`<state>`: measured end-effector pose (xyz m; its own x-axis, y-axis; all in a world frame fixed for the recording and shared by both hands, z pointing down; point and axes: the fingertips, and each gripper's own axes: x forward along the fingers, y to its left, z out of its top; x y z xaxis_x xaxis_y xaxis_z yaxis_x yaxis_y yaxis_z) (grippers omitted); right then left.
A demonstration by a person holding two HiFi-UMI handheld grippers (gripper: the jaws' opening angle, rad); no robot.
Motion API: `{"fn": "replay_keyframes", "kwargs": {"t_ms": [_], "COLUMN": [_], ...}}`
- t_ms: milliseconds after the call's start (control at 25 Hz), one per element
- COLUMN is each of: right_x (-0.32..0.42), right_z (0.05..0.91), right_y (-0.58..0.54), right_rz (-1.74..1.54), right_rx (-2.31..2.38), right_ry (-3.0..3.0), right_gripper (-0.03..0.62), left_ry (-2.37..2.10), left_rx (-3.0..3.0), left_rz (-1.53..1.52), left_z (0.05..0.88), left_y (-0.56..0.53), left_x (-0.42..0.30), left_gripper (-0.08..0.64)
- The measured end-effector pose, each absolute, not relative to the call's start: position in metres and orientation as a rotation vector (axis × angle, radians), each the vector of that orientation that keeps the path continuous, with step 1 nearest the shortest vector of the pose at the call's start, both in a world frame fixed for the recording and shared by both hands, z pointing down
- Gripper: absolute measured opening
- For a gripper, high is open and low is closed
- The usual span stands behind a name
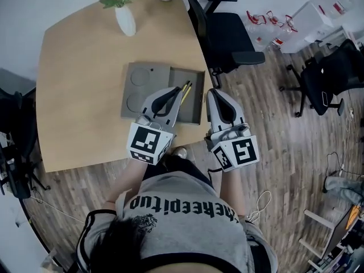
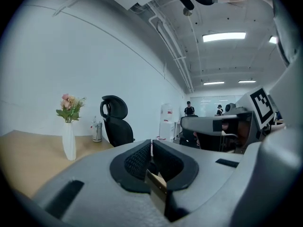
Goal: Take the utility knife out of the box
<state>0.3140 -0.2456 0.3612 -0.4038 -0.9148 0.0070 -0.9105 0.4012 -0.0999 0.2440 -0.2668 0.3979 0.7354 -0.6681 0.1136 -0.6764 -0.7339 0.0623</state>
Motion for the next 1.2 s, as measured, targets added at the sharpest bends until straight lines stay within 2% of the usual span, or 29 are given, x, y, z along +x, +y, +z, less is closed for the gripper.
{"fn": "replay_keyframes", "kwargs": {"t_ms": [560, 760, 1200], "right_x": [0.331, 0.338, 0.352], "right_z": [0.393, 0.401, 0.413], "right_y": [-0.264, -0.270, -0.278], "right_rz": [-0.256, -0.291, -0.339], "right_rx": [-1.630, -1.620, -1.630], "right_ry": [2.628, 2.637, 2.634], "right_gripper": [0.006, 0.006, 0.008], "left_ry": [-1.080, -1.048, -1.044], "left_rx": [2.661, 2.593, 2.406], "left_rz": [0.496, 0.601, 0.824], "left_z": [0.491, 0.522, 0.587], "left_y": [-0.286, -0.289, -0.301], "left_x": [0.272, 0.282, 0.293], "left_gripper": [0.021, 0.091, 0.166]}}
